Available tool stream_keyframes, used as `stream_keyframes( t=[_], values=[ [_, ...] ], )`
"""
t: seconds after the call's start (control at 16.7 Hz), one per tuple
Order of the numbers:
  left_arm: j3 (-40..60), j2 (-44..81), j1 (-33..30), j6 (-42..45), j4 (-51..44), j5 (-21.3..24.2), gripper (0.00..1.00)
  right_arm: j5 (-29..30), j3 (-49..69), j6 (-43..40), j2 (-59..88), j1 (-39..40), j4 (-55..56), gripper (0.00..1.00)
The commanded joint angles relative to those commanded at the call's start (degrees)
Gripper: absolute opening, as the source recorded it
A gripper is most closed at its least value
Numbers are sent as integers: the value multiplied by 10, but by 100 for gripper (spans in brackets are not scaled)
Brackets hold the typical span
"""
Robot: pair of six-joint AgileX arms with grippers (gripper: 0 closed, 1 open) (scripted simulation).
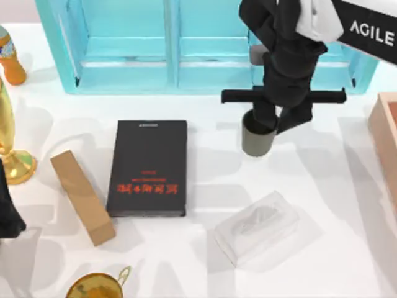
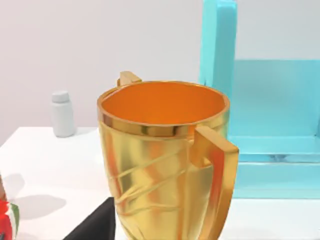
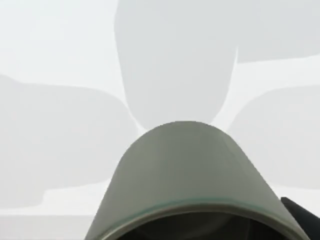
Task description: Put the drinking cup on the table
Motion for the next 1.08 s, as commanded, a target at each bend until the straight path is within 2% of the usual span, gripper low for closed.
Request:
stream_keyframes(
  t=[0.72,1.08],
  values=[
    [0,0,0,0,0,0,100,0,0,0,0,0,0,98],
    [0,0,0,0,0,0,100,0,0,0,0,0,0,100]
  ],
)
